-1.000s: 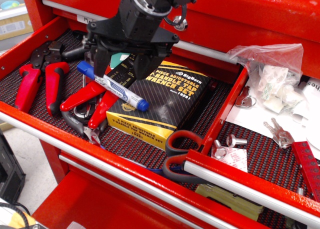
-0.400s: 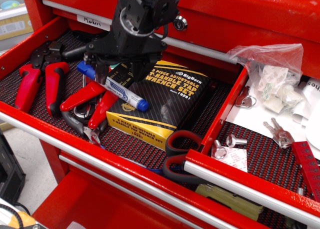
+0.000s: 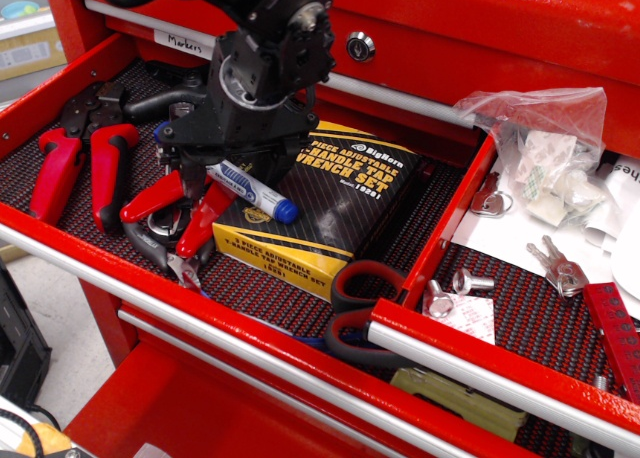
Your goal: Pick up blue pen and put into drawer
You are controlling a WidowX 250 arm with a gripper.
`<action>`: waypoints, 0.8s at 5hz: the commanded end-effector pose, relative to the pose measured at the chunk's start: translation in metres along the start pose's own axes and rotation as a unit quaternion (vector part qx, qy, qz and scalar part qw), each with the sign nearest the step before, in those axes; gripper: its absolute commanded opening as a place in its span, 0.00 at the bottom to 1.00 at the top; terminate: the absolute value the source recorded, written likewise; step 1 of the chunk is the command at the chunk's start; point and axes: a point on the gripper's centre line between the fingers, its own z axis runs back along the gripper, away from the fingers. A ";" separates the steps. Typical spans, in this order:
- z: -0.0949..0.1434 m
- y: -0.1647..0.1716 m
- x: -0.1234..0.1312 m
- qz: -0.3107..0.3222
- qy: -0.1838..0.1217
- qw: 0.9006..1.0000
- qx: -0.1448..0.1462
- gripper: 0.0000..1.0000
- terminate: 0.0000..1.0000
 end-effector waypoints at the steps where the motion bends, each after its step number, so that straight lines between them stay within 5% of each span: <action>1: 0.001 -0.001 -0.002 0.002 0.021 1.000 -0.003 0.00 0.00; 2: 0.032 -0.005 -0.003 -0.005 0.052 0.999 0.014 0.00 0.00; 3: 0.076 -0.015 -0.003 -0.010 0.094 0.995 -0.009 0.00 0.00; 4: 0.128 -0.032 -0.016 -0.081 0.045 0.993 -0.070 0.00 0.00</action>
